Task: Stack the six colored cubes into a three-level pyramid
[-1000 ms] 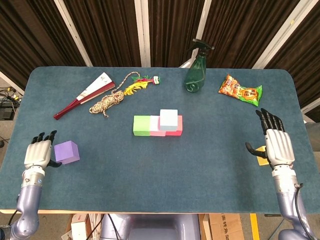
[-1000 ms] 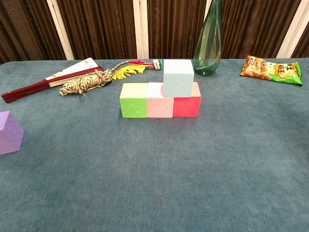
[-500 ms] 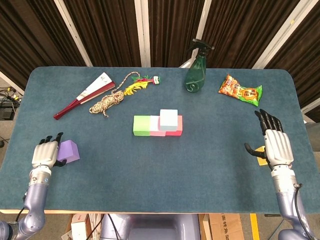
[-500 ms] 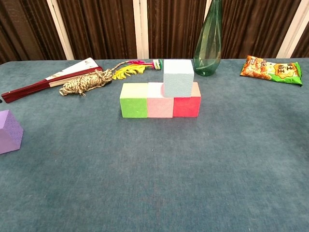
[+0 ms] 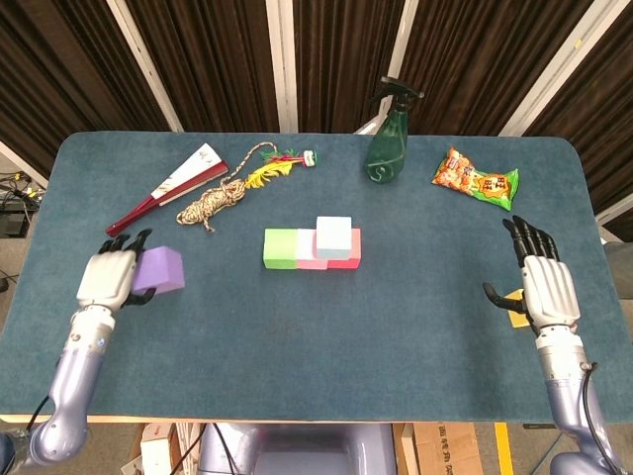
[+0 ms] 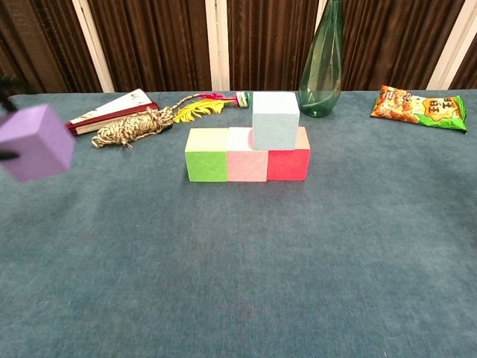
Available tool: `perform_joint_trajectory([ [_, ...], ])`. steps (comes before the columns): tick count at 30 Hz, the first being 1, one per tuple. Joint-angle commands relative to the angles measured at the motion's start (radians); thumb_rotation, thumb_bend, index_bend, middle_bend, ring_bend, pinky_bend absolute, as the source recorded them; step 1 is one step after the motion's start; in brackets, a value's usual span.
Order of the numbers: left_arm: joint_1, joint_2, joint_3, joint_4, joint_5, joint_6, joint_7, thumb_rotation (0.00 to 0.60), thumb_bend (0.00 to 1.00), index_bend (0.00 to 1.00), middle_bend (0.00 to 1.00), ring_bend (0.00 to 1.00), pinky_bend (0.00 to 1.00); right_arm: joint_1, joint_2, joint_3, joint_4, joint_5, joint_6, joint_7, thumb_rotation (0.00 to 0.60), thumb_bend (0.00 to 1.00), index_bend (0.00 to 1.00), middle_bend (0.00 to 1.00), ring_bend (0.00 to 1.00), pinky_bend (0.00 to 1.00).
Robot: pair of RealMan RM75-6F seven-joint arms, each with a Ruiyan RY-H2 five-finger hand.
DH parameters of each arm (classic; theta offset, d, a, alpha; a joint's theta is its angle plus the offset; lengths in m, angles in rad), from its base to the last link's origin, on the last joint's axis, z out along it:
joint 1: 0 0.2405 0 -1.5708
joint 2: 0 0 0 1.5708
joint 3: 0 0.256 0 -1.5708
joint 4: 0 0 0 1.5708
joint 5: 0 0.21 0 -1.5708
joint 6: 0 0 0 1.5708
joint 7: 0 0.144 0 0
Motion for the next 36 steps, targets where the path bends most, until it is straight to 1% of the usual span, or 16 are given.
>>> perform_joint_trajectory([
  [1, -0.088, 0.038, -0.073, -0.053, -0.061, -0.053, 0.047, 0.6, 0.4, 0.06, 0.33, 0.09, 0.12, 0.0, -0.001, 0.003, 0.001, 0.002, -0.003, 0.003, 0.6, 0.3, 0.0, 0.0, 0.0, 0.04],
  [3, -0.146, 0.045, -0.104, -0.06, -0.112, -0.083, 0.079, 0.6, 0.4, 0.06, 0.33, 0.09, 0.12, -0.001, -0.002, 0.005, 0.003, 0.004, -0.006, 0.005, 0.6, 0.3, 0.0, 0.0, 0.0, 0.04],
  [5, -0.209, 0.038, -0.128, -0.044, -0.158, -0.104, 0.119, 0.6, 0.4, 0.06, 0.33, 0.09, 0.12, -0.001, -0.003, 0.007, 0.004, 0.006, -0.011, 0.008, 0.6, 0.3, 0.0, 0.0, 0.0, 0.04],
  [10, -0.348, -0.015, -0.152, 0.051, -0.268, -0.152, 0.191, 0.6, 0.4, 0.06, 0.33, 0.09, 0.12, -0.002, -0.003, 0.012, 0.009, 0.016, -0.025, 0.021, 0.6, 0.3, 0.0, 0.0, 0.0, 0.04],
  [14, -0.452, -0.079, -0.15, 0.15, -0.351, -0.176, 0.243, 0.6, 0.4, 0.06, 0.33, 0.09, 0.12, -0.002, -0.003, 0.015, 0.018, 0.028, -0.041, 0.033, 0.6, 0.3, 0.0, 0.0, 0.0, 0.04],
  [19, -0.543, -0.151, -0.135, 0.248, -0.434, -0.189, 0.284, 0.6, 0.4, 0.06, 0.33, 0.09, 0.12, -0.003, 0.0, 0.023, 0.032, 0.048, -0.059, 0.051, 0.6, 0.3, 0.0, 0.0, 0.0, 0.04],
  [23, -0.597, -0.2, -0.116, 0.307, -0.487, -0.196, 0.312, 0.6, 0.4, 0.06, 0.34, 0.09, 0.12, -0.004, 0.003, 0.034, 0.04, 0.063, -0.069, 0.071, 0.6, 0.3, 0.0, 0.0, 0.0, 0.04],
  [27, -0.63, -0.237, -0.1, 0.344, -0.517, -0.2, 0.322, 0.6, 0.4, 0.06, 0.34, 0.09, 0.12, -0.005, 0.007, 0.043, 0.048, 0.073, -0.077, 0.088, 0.6, 0.3, 0.0, 0.0, 0.0, 0.04],
  [36, -0.665, -0.295, -0.077, 0.398, -0.537, -0.187, 0.308, 0.6, 0.4, 0.06, 0.34, 0.09, 0.12, -0.005, 0.012, 0.049, 0.056, 0.083, -0.098, 0.108, 0.6, 0.3, 0.0, 0.0, 0.0, 0.04],
])
